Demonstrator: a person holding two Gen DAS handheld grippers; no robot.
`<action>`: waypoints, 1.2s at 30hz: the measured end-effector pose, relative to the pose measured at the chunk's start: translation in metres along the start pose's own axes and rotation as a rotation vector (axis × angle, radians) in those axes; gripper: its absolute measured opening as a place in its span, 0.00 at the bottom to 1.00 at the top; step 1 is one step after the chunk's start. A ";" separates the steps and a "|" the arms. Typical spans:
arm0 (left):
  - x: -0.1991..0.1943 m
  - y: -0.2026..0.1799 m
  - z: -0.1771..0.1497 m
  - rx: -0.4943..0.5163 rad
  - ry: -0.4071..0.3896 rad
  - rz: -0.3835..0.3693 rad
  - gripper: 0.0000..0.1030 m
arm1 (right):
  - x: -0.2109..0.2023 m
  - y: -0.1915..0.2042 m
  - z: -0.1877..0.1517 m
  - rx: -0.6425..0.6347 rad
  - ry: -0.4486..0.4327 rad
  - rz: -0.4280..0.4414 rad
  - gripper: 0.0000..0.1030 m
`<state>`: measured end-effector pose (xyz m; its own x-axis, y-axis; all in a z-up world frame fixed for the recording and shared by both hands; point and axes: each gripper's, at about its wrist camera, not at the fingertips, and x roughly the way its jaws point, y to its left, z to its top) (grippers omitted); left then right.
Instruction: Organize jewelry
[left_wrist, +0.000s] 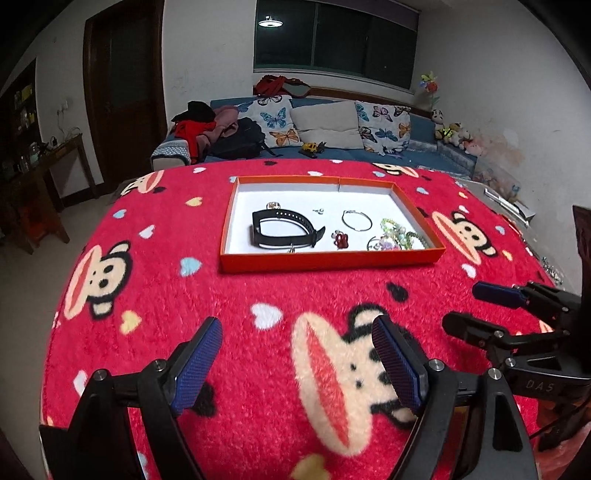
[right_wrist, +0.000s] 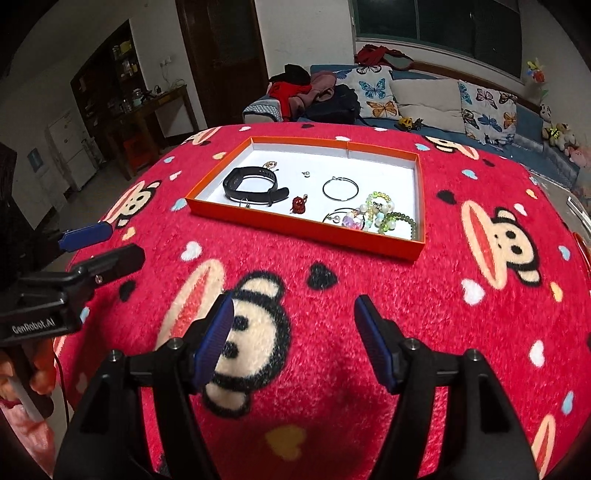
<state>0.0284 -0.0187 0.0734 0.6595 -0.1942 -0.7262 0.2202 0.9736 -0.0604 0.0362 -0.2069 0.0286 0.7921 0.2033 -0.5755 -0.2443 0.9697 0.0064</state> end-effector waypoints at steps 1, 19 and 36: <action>0.000 0.000 -0.002 -0.002 0.002 -0.003 0.86 | -0.001 0.001 -0.001 -0.002 -0.001 -0.002 0.66; -0.003 0.007 -0.022 -0.010 0.010 0.024 0.86 | -0.010 -0.001 -0.016 0.017 0.002 -0.013 0.67; 0.001 0.005 -0.030 0.012 0.028 0.044 0.86 | -0.011 -0.001 -0.018 0.021 0.010 -0.015 0.67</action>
<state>0.0086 -0.0107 0.0515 0.6483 -0.1473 -0.7470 0.1998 0.9796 -0.0198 0.0182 -0.2129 0.0204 0.7900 0.1880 -0.5836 -0.2207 0.9752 0.0154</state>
